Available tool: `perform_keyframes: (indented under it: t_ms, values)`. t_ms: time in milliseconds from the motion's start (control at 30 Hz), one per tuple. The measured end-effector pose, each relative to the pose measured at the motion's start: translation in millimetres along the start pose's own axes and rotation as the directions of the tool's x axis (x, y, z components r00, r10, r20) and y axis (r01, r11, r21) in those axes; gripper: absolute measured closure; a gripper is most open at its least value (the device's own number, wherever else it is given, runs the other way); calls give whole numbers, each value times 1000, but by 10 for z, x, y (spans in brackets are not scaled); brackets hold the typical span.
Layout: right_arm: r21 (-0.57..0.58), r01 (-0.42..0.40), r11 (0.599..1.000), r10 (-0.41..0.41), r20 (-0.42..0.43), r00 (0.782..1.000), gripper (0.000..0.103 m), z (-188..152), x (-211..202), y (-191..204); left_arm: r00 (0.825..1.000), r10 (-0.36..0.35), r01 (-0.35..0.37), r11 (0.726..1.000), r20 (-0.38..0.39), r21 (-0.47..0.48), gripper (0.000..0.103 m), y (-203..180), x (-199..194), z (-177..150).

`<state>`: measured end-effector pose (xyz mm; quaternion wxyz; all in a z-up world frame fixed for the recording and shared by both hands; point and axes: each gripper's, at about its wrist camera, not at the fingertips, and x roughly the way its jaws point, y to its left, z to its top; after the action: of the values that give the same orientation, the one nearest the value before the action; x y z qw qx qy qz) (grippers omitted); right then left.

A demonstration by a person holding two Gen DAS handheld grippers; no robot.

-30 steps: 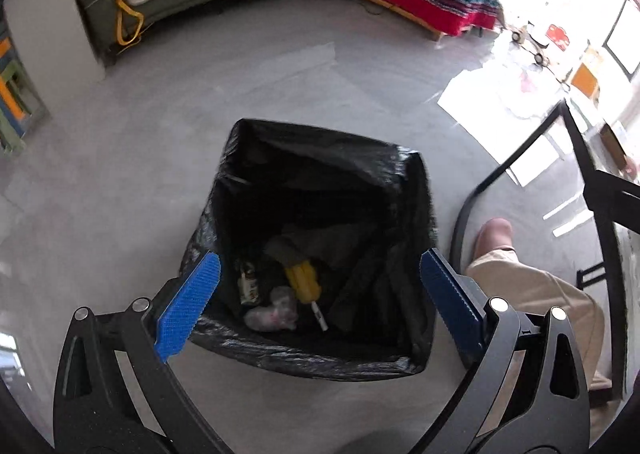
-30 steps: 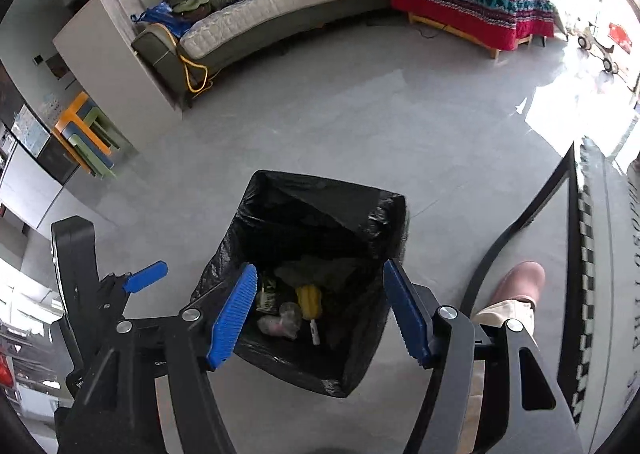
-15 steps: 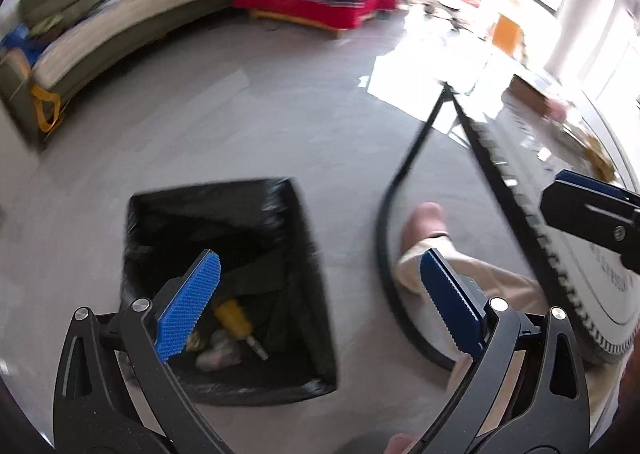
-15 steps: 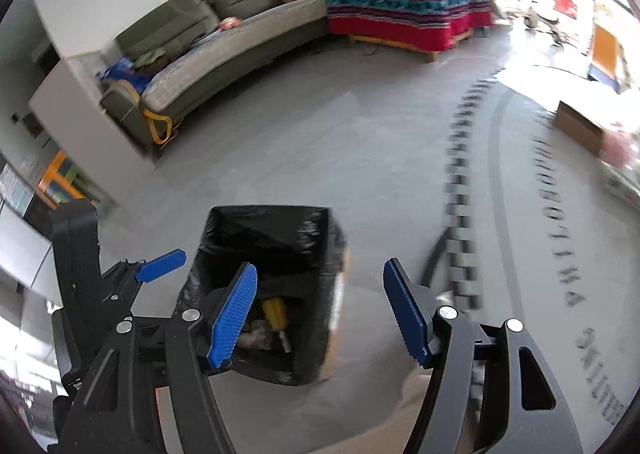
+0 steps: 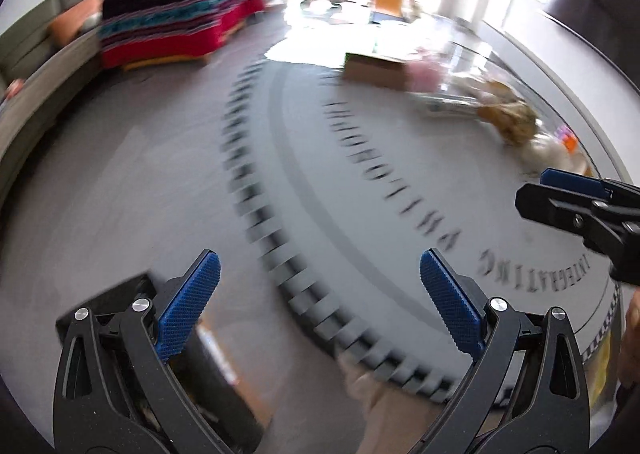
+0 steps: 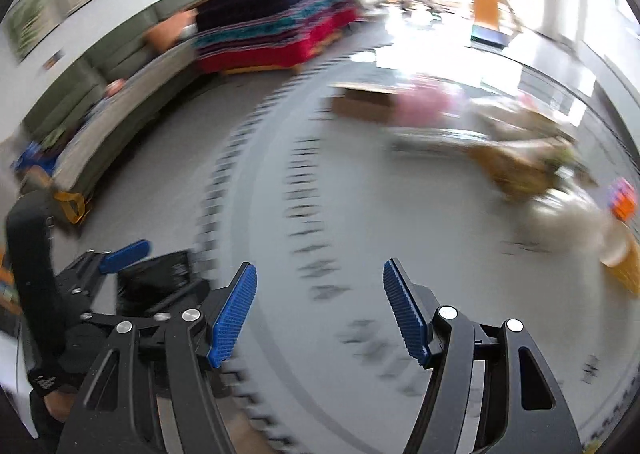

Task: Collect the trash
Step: 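Grasp the silver wrapper with the left tool while the right tool grasps the white plastic bag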

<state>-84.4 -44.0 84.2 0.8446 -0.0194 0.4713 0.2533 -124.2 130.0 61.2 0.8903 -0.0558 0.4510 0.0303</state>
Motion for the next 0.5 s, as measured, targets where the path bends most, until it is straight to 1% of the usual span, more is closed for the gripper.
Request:
perform_keyframes:
  t_ms: [33, 67, 100, 200, 300, 400, 500]
  values:
    - [16, 26, 1000, -26, 3, 1000, 36, 3, 2, -107, 1000, -18, 18, 999, -3, 29, 6, -104, 68, 78]
    - [48, 81, 996, -81, 8, 997, 36, 14, 6, -316, 1000, -31, 31, 998, -6, 50, 6, -188, 128, 143]
    - [70, 103, 992, -104, 7, 995, 36, 22, 11, -466, 999, -42, 43, 997, -10, 68, 6, -254, 192, 210]
    - [150, 151, 977, -150, -18, 989, 36, 49, 69, -901, 996, -83, 86, 990, -28, 113, 6, -494, 407, 431]
    - [215, 207, 955, -201, -49, 978, 36, 76, 141, -1247, 995, -93, 97, 984, -35, 149, 6, -664, 549, 603]
    - [309, 241, 920, -226, -85, 971, 36, 99, 224, -1546, 995, -93, 99, 977, -39, 188, 6, -817, 698, 795]
    - [402, 239, 884, -220, -92, 971, 36, 135, 285, -1789, 994, -100, 108, 969, -49, 224, 6, -982, 859, 978]
